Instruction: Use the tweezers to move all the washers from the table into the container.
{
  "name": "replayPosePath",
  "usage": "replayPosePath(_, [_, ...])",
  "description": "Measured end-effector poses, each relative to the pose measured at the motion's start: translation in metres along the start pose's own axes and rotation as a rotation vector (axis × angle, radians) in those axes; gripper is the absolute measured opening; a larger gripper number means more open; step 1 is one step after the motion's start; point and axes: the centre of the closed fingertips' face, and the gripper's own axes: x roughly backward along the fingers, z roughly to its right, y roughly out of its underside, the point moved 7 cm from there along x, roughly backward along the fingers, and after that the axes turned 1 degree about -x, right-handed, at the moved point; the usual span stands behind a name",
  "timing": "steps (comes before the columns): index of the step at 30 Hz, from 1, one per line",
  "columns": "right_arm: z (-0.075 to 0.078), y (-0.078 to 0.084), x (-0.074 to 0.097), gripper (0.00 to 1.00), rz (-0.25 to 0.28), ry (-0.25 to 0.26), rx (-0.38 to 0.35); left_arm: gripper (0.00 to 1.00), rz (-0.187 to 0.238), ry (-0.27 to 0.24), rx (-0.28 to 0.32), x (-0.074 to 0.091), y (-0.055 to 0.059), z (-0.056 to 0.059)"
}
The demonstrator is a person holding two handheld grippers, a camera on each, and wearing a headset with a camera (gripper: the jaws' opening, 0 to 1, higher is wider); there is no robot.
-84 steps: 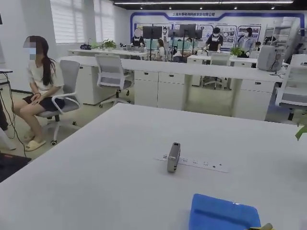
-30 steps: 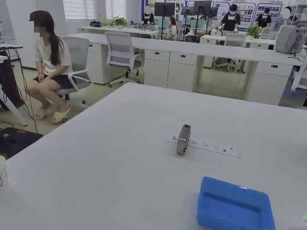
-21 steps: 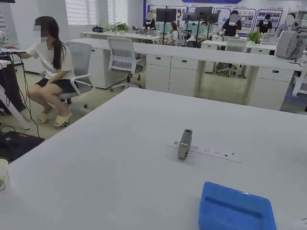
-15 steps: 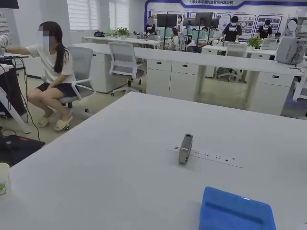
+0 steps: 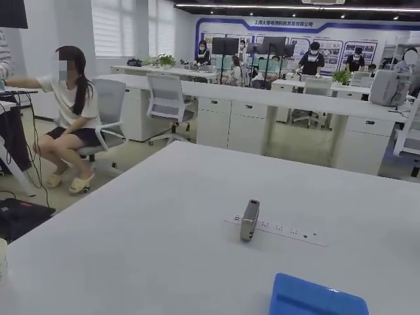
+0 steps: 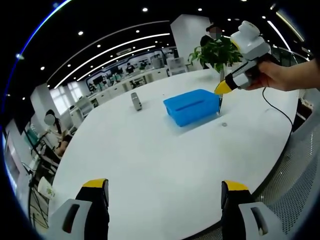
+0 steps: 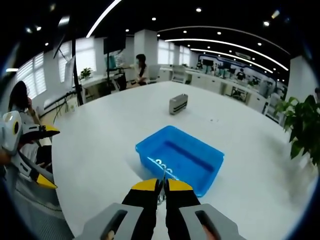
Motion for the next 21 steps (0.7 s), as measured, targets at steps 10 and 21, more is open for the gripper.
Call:
replayPosePath(10, [0.0,-0.014,0.007,0.01,0.039,0.008,0.008,0.96,0.005,-0.004,-0.001,0.0,0.0,-0.001])
replayPosePath(21, [-0.001,-0.024,0.009,0.01,0.063,0.007,0.009,0.96,0.0,-0.004,-0.003,0.001,0.0,0.0])
